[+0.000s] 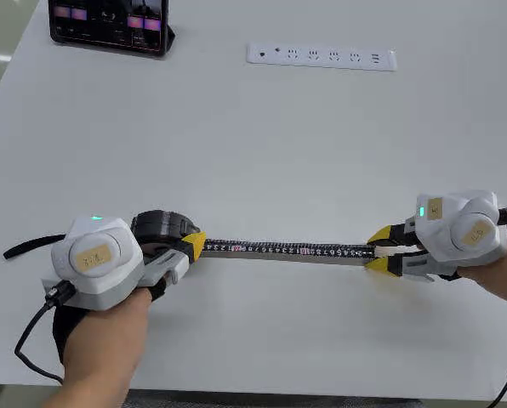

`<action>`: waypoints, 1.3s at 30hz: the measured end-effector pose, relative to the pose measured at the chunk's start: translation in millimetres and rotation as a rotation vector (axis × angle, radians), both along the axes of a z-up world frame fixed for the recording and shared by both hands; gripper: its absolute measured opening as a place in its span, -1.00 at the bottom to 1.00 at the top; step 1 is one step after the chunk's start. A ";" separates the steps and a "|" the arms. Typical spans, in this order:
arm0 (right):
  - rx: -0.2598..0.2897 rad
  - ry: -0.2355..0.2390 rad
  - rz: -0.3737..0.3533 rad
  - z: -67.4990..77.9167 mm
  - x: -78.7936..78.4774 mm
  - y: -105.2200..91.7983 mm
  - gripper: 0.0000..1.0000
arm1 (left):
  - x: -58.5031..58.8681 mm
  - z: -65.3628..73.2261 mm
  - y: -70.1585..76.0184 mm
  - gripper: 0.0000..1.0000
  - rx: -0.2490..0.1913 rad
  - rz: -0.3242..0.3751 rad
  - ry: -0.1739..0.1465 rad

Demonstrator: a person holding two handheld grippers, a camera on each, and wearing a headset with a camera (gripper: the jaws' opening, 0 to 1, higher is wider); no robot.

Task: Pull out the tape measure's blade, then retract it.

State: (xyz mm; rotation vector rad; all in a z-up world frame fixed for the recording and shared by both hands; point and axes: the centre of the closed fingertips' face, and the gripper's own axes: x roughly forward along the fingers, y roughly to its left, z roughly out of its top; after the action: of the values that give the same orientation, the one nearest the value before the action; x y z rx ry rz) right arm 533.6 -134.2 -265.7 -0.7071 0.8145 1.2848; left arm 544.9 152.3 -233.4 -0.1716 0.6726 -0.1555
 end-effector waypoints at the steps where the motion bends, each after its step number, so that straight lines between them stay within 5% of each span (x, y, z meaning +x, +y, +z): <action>1: 0.000 0.000 0.002 0.2 -0.2 0.4 -0.70 | 0.0 -0.1 0.1 0.20 0.000 0.000 0.001; 16: -0.064 -0.015 0.093 0.1 -3.1 1.5 -0.77 | 1.4 -1.1 1.8 0.20 0.003 0.006 -0.013; 39: -0.073 0.000 0.090 1.2 -3.8 1.4 -0.78 | 0.7 -1.2 1.8 0.21 -0.009 0.017 -0.012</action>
State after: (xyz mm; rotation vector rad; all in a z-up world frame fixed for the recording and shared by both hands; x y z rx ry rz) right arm 529.7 -132.7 -264.5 -0.8095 0.8404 1.3411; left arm 545.6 154.1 -234.6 -0.1850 0.6582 -0.1436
